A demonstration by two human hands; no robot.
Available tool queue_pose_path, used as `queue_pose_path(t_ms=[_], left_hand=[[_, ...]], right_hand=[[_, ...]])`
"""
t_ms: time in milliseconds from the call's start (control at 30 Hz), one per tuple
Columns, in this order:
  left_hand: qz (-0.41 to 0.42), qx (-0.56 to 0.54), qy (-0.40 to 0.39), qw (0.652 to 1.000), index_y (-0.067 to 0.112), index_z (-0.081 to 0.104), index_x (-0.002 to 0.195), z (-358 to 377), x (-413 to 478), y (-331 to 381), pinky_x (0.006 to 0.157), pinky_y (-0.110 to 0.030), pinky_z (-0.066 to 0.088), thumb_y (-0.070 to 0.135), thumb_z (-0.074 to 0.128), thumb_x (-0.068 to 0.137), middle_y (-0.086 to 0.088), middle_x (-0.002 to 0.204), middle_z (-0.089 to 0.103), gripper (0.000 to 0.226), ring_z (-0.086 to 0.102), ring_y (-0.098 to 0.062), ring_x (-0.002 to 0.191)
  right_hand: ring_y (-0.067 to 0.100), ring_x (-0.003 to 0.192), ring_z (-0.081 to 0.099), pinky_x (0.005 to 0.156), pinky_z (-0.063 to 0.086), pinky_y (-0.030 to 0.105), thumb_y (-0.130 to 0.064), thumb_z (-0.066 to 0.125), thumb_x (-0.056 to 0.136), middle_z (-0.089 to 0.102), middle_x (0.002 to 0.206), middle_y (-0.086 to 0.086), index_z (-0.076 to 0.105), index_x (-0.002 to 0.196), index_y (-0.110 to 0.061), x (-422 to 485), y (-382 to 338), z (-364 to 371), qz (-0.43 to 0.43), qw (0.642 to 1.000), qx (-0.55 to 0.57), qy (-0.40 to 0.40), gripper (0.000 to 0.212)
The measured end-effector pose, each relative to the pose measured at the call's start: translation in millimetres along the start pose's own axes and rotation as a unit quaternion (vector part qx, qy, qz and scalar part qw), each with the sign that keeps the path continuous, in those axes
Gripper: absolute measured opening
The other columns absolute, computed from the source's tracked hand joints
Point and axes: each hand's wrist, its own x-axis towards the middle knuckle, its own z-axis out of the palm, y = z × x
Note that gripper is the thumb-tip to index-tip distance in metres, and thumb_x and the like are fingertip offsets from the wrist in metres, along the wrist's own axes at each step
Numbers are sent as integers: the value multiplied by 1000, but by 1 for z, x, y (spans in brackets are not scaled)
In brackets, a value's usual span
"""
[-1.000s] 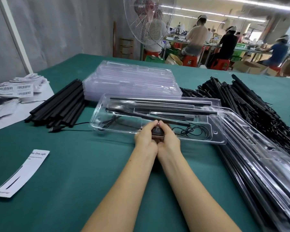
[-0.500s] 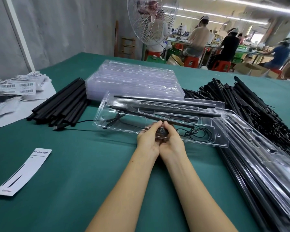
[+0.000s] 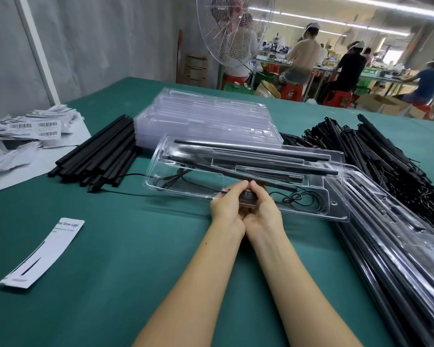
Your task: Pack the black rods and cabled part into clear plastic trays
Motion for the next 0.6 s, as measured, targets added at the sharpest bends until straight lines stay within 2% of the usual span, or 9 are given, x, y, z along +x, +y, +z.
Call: queue_pose_path(t_ms=[67, 167, 233, 300, 333, 433, 533, 600], left_hand=[[6, 0, 0, 1000, 3, 62, 70, 0, -2, 0, 61, -33, 58, -5, 71, 78, -10, 62, 66, 14, 65, -23, 57], [15, 17, 3, 1000, 4, 59, 73, 0, -3, 1, 46, -24, 54, -2, 71, 79, -5, 52, 65, 15, 63, -16, 44], [11, 33, -1, 999, 2, 60, 82, -2, -3, 1, 44, -23, 52, 3, 71, 82, -7, 59, 66, 11, 62, -16, 46], [-4, 37, -25, 999, 3, 58, 91, -3, -2, 3, 47, -23, 52, 8, 66, 87, -11, 71, 63, 10, 61, -18, 53], [-14, 30, -38, 999, 5, 56, 90, -3, -2, 5, 52, -25, 53, 9, 62, 90, -12, 75, 61, 8, 61, -19, 58], [-48, 54, -64, 995, 7, 55, 90, -9, -5, 16, 70, -32, 52, 18, 57, 94, -13, 83, 61, 12, 60, -21, 73], [-108, 213, -122, 963, 5, 57, 94, -23, -19, 37, 66, -33, 57, 32, 57, 93, -13, 82, 63, 27, 64, -22, 73], [-88, 395, -141, 904, 4, 61, 87, -40, -29, 54, 51, -28, 57, 38, 56, 92, -10, 71, 65, 35, 66, -19, 60]], right_hand=[[27, 93, 59, 81, 52, 33, -7, 61, 86, 58, 117, 18, 56, 109, -7, 0, -1, 0, 1, 1000, -5, 2, 23], [24, 86, 60, 78, 52, 30, -9, 62, 86, 61, 105, 14, 58, 107, -7, -1, -1, -1, -4, 1000, -5, 15, 21], [22, 76, 61, 69, 54, 28, -12, 63, 87, 63, 90, 11, 60, 101, -6, -2, -1, -2, -5, 1000, -12, 21, 15], [19, 65, 60, 59, 54, 25, -13, 61, 88, 61, 76, 9, 61, 85, -6, -3, -2, -1, -14, 999, -26, 28, 8], [18, 62, 58, 57, 52, 25, -12, 60, 89, 59, 72, 8, 58, 80, -6, -3, -3, -1, -21, 999, -30, 35, 11], [18, 61, 56, 57, 49, 24, -9, 59, 89, 57, 72, 9, 56, 77, -6, -2, -3, 1, -33, 997, -52, 54, 12], [17, 60, 54, 52, 47, 25, -12, 59, 89, 55, 67, 6, 55, 76, -10, -1, -3, -1, -34, 993, -91, 65, 13], [18, 65, 55, 60, 48, 27, -9, 58, 89, 55, 71, 8, 53, 78, -10, 0, -3, -2, -31, 995, -76, 60, 12]])
